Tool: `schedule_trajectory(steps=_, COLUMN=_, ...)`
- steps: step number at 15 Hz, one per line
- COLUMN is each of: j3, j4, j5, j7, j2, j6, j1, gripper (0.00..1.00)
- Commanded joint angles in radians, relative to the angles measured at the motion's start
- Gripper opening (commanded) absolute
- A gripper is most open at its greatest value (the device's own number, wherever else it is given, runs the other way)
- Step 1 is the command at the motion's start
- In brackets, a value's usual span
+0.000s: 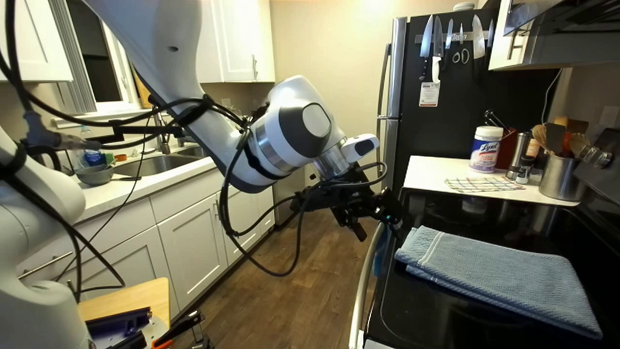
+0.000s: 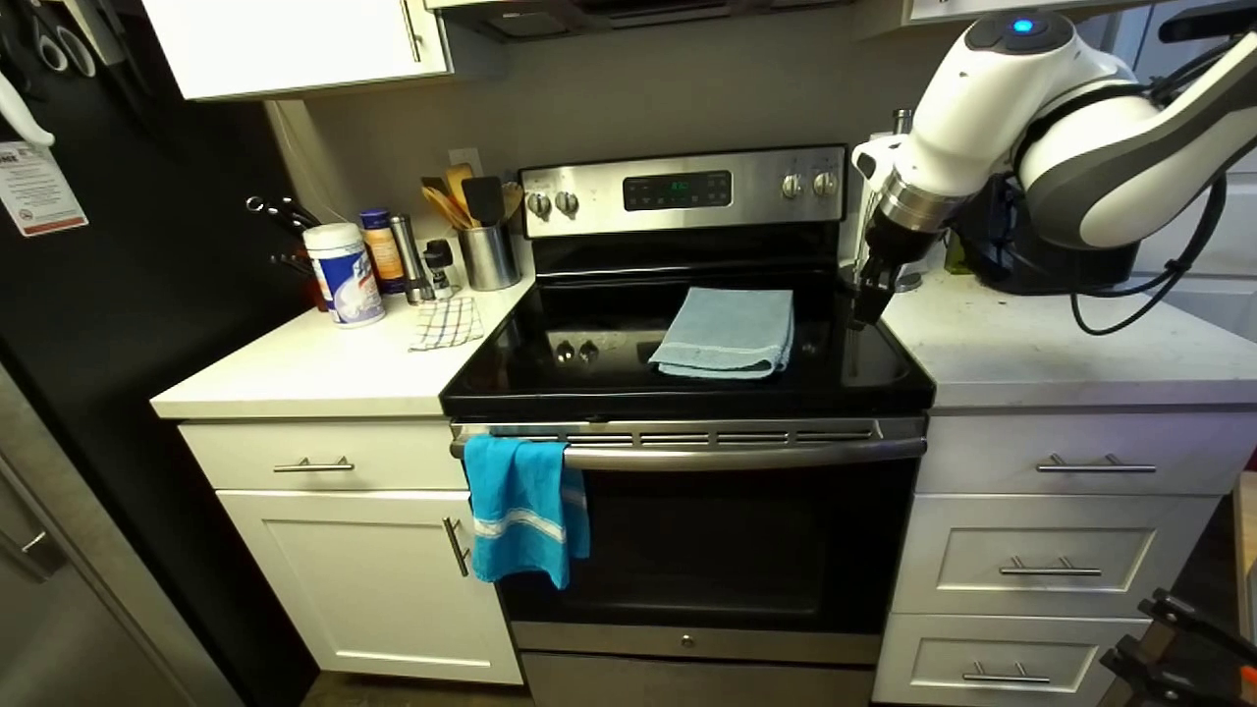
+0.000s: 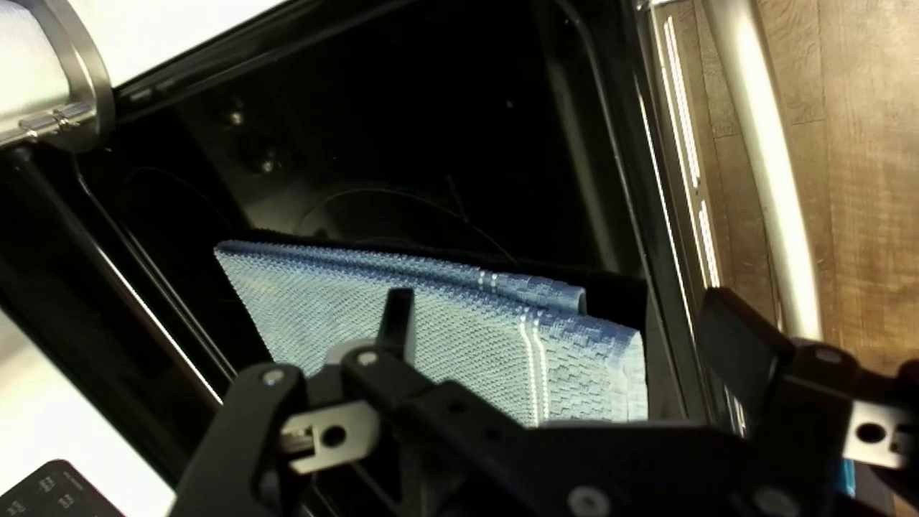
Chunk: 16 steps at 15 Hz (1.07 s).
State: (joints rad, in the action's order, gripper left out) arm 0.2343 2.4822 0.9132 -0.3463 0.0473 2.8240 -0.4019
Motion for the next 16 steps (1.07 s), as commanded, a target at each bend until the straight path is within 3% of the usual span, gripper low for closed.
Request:
schedule_trajectory(steps=1, j3=0.024, j4=-0.129, j5=-0.02, j7=-0.05, j2=-0.099, j6=-0.059, j1=0.021, gripper=1.0)
schedule_trajectory(steps=3, j3=0.048, j4=-0.218, j5=0.01, j7=-0.134, j2=-0.142, j6=-0.14, j1=0.048, gripper=1.0)
schedule_trajectory(steps=6, j3=0.099, j4=-0.345, j5=-0.065, j7=-0.176, j2=-0.209, j6=-0.302, j1=0.115, gripper=1.0)
schedule_trajectory(steps=7, j3=-0.012, j4=-0.375, j5=-0.126, j7=-0.147, j2=-0.219, j6=-0.333, j1=0.262, gripper=1.0)
schedule_trajectory(steps=10, j3=-0.065, j4=-0.478, j5=-0.172, j7=-0.168, j2=-0.283, j6=-0.429, j1=0.392, gripper=1.0)
schedule_trajectory(steps=13, j3=-0.127, j4=-0.578, j5=-0.16, j7=-0.19, j2=-0.364, j6=-0.486, j1=0.488, gripper=1.0)
schedule_trajectory(steps=16, j3=-0.177, j4=-0.689, j5=-0.183, j7=-0.191, j2=-0.465, j6=-0.514, j1=0.539, gripper=1.0)
